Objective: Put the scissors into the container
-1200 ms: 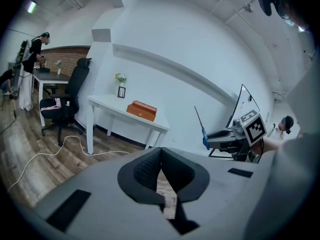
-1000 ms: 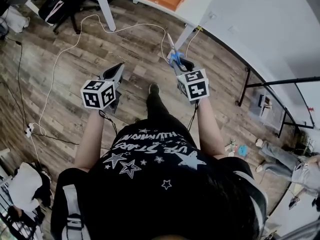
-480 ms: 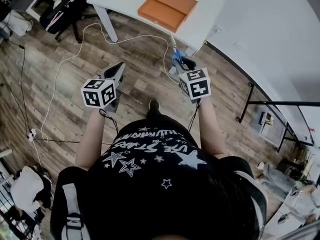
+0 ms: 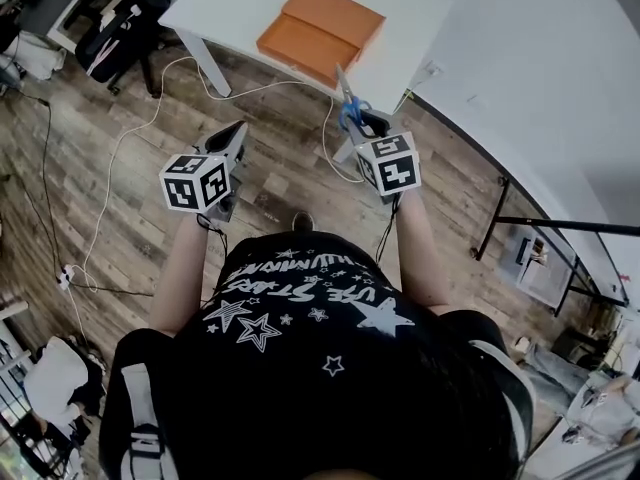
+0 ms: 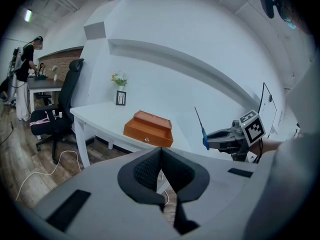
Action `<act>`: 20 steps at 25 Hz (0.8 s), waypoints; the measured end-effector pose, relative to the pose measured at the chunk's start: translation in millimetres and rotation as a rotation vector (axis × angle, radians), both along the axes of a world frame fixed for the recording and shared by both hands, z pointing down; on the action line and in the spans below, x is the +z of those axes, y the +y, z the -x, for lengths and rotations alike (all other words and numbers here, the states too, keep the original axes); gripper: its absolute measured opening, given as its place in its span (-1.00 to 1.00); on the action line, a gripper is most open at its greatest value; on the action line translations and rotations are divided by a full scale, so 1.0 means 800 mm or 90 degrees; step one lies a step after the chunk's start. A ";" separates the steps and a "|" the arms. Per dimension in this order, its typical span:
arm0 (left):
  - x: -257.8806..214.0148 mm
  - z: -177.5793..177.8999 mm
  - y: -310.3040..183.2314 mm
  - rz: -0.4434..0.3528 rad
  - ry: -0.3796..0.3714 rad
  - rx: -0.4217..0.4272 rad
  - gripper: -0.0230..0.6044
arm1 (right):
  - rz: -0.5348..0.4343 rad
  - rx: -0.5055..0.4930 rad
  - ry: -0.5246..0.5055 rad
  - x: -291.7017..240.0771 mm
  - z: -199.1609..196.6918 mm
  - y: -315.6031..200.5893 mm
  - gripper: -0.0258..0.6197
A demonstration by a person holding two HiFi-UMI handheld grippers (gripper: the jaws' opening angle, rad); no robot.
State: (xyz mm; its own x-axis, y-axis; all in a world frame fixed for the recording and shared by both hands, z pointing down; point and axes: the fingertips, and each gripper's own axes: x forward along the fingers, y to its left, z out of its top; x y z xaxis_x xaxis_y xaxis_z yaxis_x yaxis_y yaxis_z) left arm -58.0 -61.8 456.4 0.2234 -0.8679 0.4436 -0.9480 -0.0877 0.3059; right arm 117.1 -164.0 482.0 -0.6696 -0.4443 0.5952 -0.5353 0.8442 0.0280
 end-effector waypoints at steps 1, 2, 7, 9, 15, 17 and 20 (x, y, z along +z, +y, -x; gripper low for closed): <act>-0.001 -0.004 -0.009 -0.001 0.000 -0.001 -0.86 | 0.001 -0.001 -0.001 0.000 -0.004 -0.009 -0.62; -0.002 -0.007 -0.016 0.000 0.000 -0.001 -0.86 | 0.003 -0.001 -0.002 0.001 -0.006 -0.016 -0.62; 0.007 -0.003 -0.029 0.015 -0.009 -0.002 -0.86 | 0.014 0.002 -0.011 0.011 -0.006 -0.034 -0.62; 0.009 0.003 -0.032 0.017 -0.006 -0.009 -0.86 | 0.017 0.005 -0.009 0.016 -0.005 -0.040 -0.62; 0.026 0.042 -0.041 0.030 0.006 -0.008 -0.86 | 0.023 0.004 0.014 0.026 0.017 -0.042 -0.62; 0.029 0.054 -0.054 0.024 0.012 -0.004 -0.86 | 0.016 0.013 0.021 0.028 0.021 -0.048 -0.62; 0.027 0.065 -0.086 0.011 0.007 0.013 -0.86 | 0.012 0.028 0.030 0.028 0.025 -0.066 -0.62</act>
